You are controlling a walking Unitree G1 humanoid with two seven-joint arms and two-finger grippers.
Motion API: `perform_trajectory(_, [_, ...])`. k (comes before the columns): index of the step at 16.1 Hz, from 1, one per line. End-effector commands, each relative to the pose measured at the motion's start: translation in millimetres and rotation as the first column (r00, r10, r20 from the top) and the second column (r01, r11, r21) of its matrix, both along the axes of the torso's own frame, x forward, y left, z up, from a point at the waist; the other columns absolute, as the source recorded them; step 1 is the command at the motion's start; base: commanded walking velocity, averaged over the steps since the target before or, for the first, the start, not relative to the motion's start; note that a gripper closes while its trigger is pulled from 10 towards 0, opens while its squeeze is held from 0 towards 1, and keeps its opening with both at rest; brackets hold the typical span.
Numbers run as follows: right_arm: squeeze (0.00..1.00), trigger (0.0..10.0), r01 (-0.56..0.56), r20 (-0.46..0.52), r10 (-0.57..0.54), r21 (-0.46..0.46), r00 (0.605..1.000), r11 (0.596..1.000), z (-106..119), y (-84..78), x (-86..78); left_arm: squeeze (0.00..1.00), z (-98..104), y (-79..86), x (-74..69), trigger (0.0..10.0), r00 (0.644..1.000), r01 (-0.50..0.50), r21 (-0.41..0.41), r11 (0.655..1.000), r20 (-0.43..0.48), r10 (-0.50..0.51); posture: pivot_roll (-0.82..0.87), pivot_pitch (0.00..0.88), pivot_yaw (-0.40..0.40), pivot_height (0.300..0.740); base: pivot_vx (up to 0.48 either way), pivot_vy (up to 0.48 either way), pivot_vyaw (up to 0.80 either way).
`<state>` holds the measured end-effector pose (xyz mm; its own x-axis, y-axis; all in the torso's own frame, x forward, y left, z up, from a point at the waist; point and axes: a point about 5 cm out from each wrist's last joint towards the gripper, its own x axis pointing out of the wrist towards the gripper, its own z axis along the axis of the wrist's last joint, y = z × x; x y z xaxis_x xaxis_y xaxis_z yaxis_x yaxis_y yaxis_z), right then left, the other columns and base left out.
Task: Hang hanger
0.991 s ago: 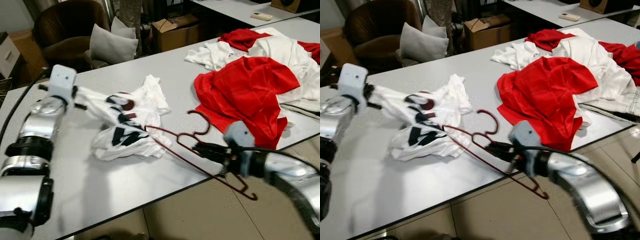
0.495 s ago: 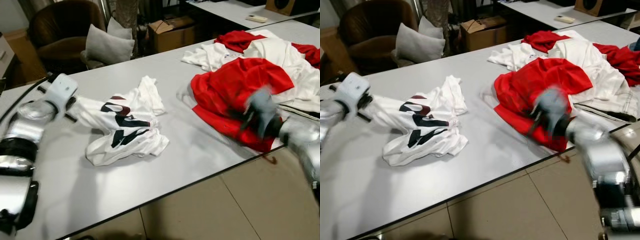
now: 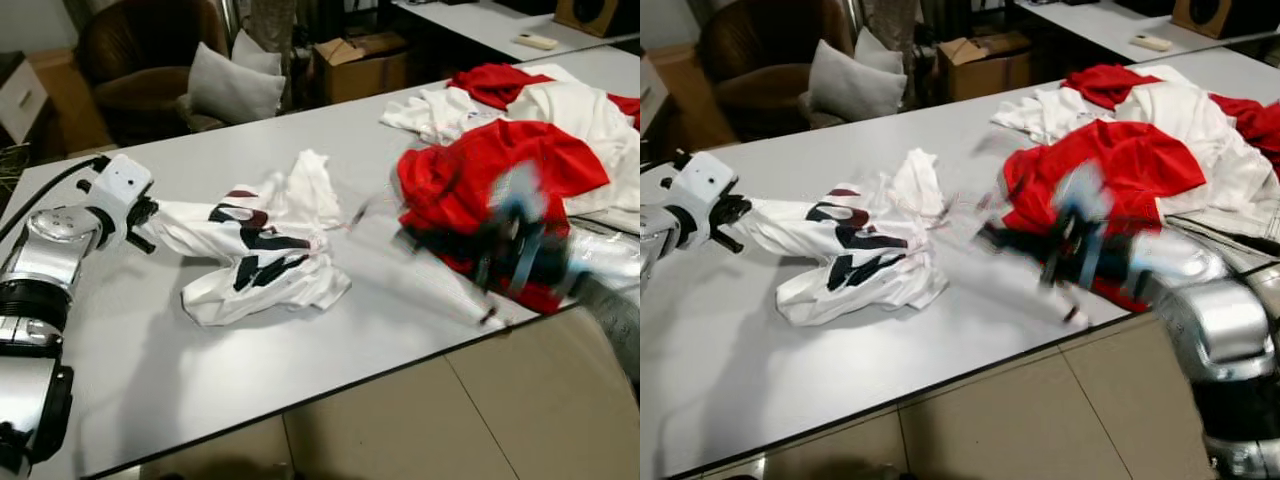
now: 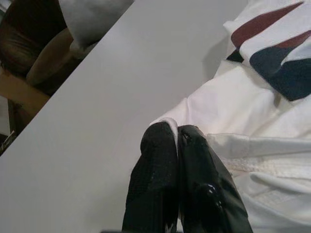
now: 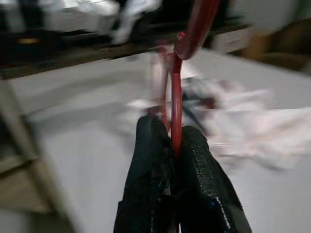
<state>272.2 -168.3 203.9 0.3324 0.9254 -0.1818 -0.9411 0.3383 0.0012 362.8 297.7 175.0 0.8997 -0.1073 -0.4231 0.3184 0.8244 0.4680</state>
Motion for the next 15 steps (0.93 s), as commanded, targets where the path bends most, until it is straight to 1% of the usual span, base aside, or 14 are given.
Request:
perform_trajectory(1, [0.0, 10.0, -0.069, -0.029, 0.069, -0.011, 0.997, 0.998, -2.1, 8.4, -5.9, 0.0, 11.5, -0.5, 4.0, 0.0, 1.0, 0.004, -0.007, 1.0, 0.03, -0.004, 0.0, 0.0, 0.114, 0.74, 0.0, 0.0, 0.0])
perform_trajectory(3, [0.0, 10.0, -0.124, -0.091, 0.12, -0.039, 0.989, 0.992, -14.8, 13.5, -13.3, 0.0, 12.0, -1.1, 4.6, 0.0, 1.0, 0.013, 0.007, 1.0, 0.025, -0.013, 0.01, 0.0, 0.114, 0.74, 0.0, 0.0, 0.0])
perform_trajectory(4, [0.0, 10.0, -0.143, -0.131, 0.134, -0.065, 0.982, 0.988, -21.3, 12.8, -18.2, 0.0, 12.0, -0.6, 4.4, 0.0, 1.0, 0.014, 0.014, 1.0, 0.021, -0.014, 0.01, 0.0, 0.115, 0.74, 0.0, 0.0, 0.0])
perform_trajectory(6, [0.0, 10.0, -0.15, -0.159, 0.134, -0.09, 0.978, 0.985, -25.0, 11.5, -21.2, 0.0, 12.0, -0.1, 4.3, 0.0, 1.0, 0.015, 0.017, 1.0, 0.017, -0.016, 0.01, 0.0, 0.115, 0.74, 0.0, 0.0, 0.0])
perform_trajectory(7, [0.0, 10.0, -0.052, -0.143, 0.021, -0.212, 0.99, 0.976, -37.9, 2.6, -11.3, 0.0, 11.1, 0.2, 3.7, 0.0, 1.0, 0.023, 0.024, 0.999, 0.004, -0.023, 0.01, 0.0, 0.117, 0.74, 0.0, 0.0, 0.0])
perform_trajectory(8, [0.0, 10.0, 0.007, -0.109, -0.038, -0.266, 0.993, 0.964, -42.3, -2.0, -4.7, 0.0, 10.6, 0.4, 3.3, 0.0, 1.0, 0.028, 0.028, 0.999, -0.002, -0.028, 0.0, 0.0, 0.118, 0.74, 0.0, 0.0, 0.0])
perform_trajectory(9, [0.0, 10.0, 0.181, -0.03, -0.198, -0.292, 0.98, 0.939, -38.7, -11.3, 15.6, 0.0, 9.3, 0.6, 1.5, 0.0, 0.998, 0.059, 0.043, 0.997, -0.026, -0.058, 0.0, 0.0, 0.124, 0.74, 0.0, 0.0, 0.0])
perform_trajectory(10, [0.0, 10.0, 0.276, 0.005, -0.286, -0.267, 0.958, 0.923, -30.3, -15.5, 27.0, 0.0, 8.6, 1.1, -0.3, 0.0, 0.995, 0.088, 0.059, 0.994, -0.046, -0.086, 0.0, 0.0, 0.124, 0.74, 0.0, 0.0, 0.0])
perform_trajectory(11, [0.0, 10.0, 0.294, 0.011, -0.302, -0.262, 0.953, 0.919, -26.9, -16.9, 29.3, 0.0, 8.6, 1.6, -1.1, 0.0, 0.994, 0.098, 0.065, 0.993, -0.056, -0.094, 0.0, 0.0, 0.124, 0.74, 0.0, 0.0, 0.0])
perform_trajectory(12, [0.0, 10.0, 0.302, 0.015, -0.311, -0.277, 0.95, 0.912, -24.2, -19.5, 30.7, 0.0, 9.0, 2.9, -2.1, 0.0, 0.992, 0.109, 0.073, 0.991, -0.072, -0.103, 0.0, 0.0, 0.125, 0.74, 0.0, 0.0, 0.0])
perform_trajectory(13, [0.0, 10.0, 0.326, 0.026, -0.334, -0.304, 0.942, 0.895, -24.2, -24.9, 34.0, 0.0, 9.5, 4.5, -3.6, 0.0, 0.988, 0.128, 0.088, 0.988, -0.095, -0.119, 0.0, 0.0, 0.125, 0.74, 0.0, 0.0, 0.0])
perform_trajectory(14, [0.0, 10.0, 0.402, 0.07, -0.402, -0.324, 0.913, 0.856, -25.0, -34.2, 44.3, 0.0, 7.9, 7.9, -7.4, 0.0, 0.979, 0.162, 0.111, 0.98, -0.145, -0.146, 0.0, 0.0, 0.125, 0.74, 0.0, 0.0, 0.0])
perform_trajectory(15, [0.0, 10.0, 0.453, 0.107, -0.444, -0.326, 0.89, 0.83, -25.3, -38.2, 51.1, 0.0, 5.5, 11.2, -10.9, 0.0, 0.971, 0.178, 0.117, 0.977, -0.179, -0.155, 0.01, 0.0, 0.123, 0.74, 0.0, 0.0, 0.0])
